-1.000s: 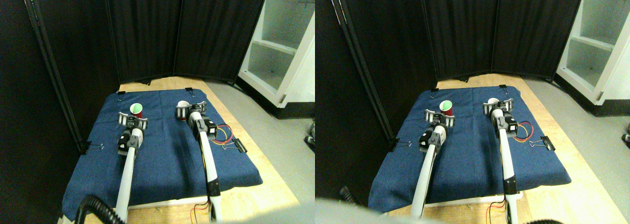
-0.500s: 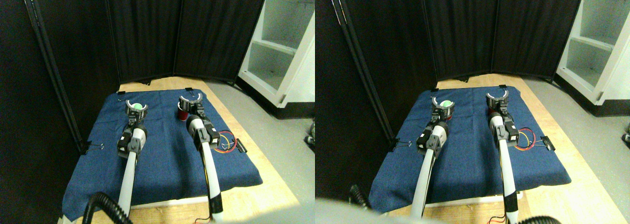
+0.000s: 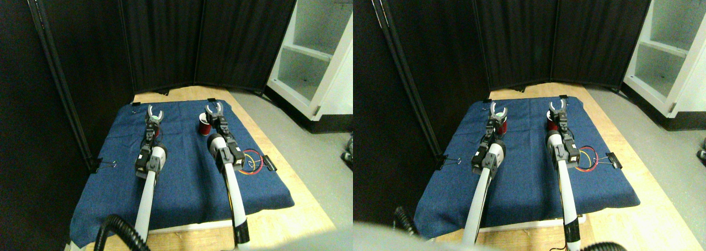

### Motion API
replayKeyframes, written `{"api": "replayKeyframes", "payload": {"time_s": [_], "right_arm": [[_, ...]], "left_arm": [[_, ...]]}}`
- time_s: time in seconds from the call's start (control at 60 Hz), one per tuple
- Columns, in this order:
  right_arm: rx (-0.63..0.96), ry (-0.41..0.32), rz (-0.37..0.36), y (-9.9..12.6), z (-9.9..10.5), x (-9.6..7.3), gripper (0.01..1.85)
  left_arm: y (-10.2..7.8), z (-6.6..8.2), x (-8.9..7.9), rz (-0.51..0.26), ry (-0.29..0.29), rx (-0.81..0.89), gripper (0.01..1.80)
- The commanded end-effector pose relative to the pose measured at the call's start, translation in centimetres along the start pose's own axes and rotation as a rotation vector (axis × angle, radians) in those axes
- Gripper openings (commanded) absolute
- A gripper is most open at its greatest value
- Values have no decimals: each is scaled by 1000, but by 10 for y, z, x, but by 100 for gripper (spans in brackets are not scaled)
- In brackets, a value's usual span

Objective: Pour (bimanual)

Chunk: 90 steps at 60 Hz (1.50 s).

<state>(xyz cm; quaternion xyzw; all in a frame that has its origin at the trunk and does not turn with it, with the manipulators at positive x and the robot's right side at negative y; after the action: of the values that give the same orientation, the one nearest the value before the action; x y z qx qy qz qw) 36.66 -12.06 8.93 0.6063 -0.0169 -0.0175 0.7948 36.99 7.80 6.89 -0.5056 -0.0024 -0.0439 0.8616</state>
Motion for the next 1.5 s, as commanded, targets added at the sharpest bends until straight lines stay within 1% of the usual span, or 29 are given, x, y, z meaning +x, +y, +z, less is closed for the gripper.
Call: {"api": "replayKeyframes", "payload": {"time_s": [0.017,0.033,0.067,0.083,0.1,0.15,0.183,0.2,0.25,0.3,0.467,0.65,0.717,0.75,0.8,0.833,0.85,0.867,0.95,0.983,1.0,1.033,1.05,1.067,1.1,1.167,1.3,1.467,1.5], "right_arm": [[-9,-17,37,3,1,3,33],[3,-20,30,3,1,3,33],[5,-20,29,3,1,3,33],[3,-19,31,3,0,3,33],[10,-15,39,3,0,4,33],[1,-24,35,3,-1,3,33],[3,-25,35,3,-1,3,33],[21,-28,28,3,-1,3,33],[40,-24,25,2,-2,4,33],[46,-29,6,2,-2,3,33],[42,-20,17,1,-2,4,33],[27,-11,31,0,-2,6,33],[48,-19,10,0,-3,5,33],[59,-7,14,0,-2,7,33],[71,-9,8,-1,-2,7,33],[84,-8,0,-2,-3,7,33],[84,-8,0,-2,-3,7,33],[79,-13,-7,-2,-3,6,33],[72,-9,4,-3,-4,7,33],[50,-16,6,-3,-4,6,33],[51,-20,1,-3,-4,6,33],[61,-19,-6,-3,-4,6,33],[61,-19,-6,-3,-4,6,33],[50,-5,3,-4,-4,7,33],[18,-5,9,-4,-3,7,33],[30,-7,5,-4,-3,7,33],[61,-7,-13,-3,-3,5,33],[23,-5,9,-3,-3,6,33],[50,-11,-4,-3,-4,6,33]], "left_arm": [[-2,5,2,-23,-21,13,98],[-1,5,2,-37,-32,4,111],[-1,5,3,-46,-39,-1,115],[0,5,4,-65,-61,-15,119],[2,5,6,-93,-107,-49,119],[2,5,7,-127,-135,-73,118],[2,5,7,-129,-145,-64,116],[2,6,7,-133,-176,-29,106],[1,7,6,-137,-172,-25,100],[1,8,6,-138,-171,-24,100],[3,11,9,-157,-144,-11,97],[6,12,9,-164,-150,7,92],[7,13,9,-170,-140,6,94],[8,15,8,-155,-117,2,107],[11,18,10,-156,-60,45,148],[12,19,11,-159,-46,49,161],[12,19,11,-159,-46,49,161],[12,21,11,-148,-20,65,180],[11,23,10,-143,-6,91,180],[10,23,9,-146,-25,93,180],[9,22,9,-155,-54,90,180],[7,21,8,-184,-137,104,168],[7,21,8,-184,-137,104,168],[6,20,8,-223,-230,131,140],[5,20,9,-239,-252,128,127],[4,21,9,-241,-254,100,119],[2,21,6,-230,-219,74,120],[-2,22,3,-239,-147,29,120],[-2,22,3,-245,-115,10,121]]}}
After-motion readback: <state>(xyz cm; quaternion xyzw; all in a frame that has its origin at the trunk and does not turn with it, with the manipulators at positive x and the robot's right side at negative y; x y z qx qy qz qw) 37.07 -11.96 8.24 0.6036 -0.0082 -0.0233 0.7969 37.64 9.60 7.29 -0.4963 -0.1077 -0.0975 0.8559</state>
